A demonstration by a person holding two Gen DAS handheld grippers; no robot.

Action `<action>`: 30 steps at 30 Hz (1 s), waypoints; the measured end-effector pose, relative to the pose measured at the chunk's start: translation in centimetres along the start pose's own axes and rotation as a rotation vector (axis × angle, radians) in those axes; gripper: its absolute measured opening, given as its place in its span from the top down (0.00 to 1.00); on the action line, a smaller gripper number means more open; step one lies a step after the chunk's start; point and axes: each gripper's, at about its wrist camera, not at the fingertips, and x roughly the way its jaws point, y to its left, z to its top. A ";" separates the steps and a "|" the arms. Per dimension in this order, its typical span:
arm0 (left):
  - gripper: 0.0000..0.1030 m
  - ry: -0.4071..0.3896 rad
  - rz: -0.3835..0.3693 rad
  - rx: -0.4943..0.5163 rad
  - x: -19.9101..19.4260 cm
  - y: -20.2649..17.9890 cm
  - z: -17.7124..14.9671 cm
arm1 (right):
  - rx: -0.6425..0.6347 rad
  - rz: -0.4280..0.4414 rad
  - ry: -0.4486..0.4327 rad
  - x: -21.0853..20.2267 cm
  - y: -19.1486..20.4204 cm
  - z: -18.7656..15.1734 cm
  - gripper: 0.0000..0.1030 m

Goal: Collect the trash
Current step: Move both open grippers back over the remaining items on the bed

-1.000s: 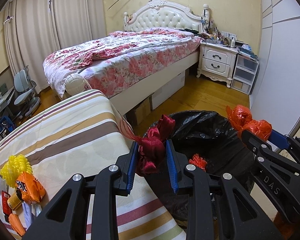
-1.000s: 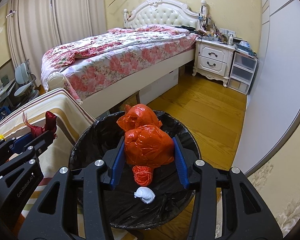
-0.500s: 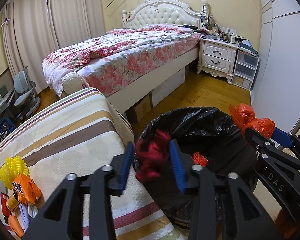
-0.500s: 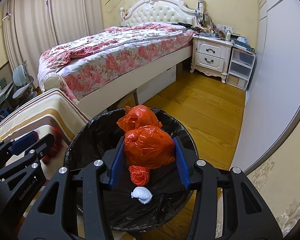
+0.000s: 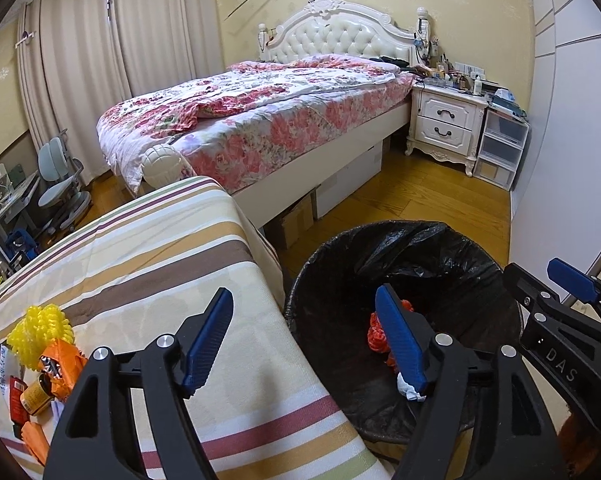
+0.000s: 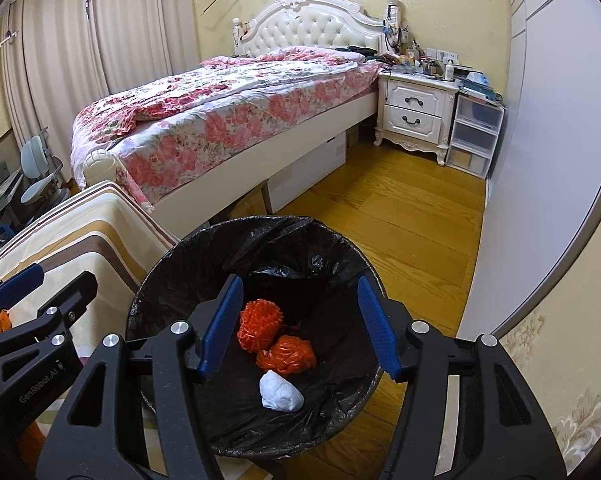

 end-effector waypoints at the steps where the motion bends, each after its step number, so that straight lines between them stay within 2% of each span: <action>1: 0.30 -0.001 0.003 0.000 -0.2 0.1 -0.1 | 0.002 0.001 0.002 -0.1 0.0 -0.1 0.43; 5: 0.30 -0.004 0.015 -0.006 -1.4 0.9 -0.7 | 0.001 0.010 0.000 -0.9 0.5 -0.5 0.39; 16: 0.30 0.015 0.055 -0.036 -4.7 4.1 -3.7 | -0.038 0.067 0.021 -3.4 3.7 -3.0 0.39; 30: 0.30 0.012 0.162 -0.127 -9.4 11.4 -7.7 | -0.132 0.168 0.030 -6.7 9.3 -5.8 0.39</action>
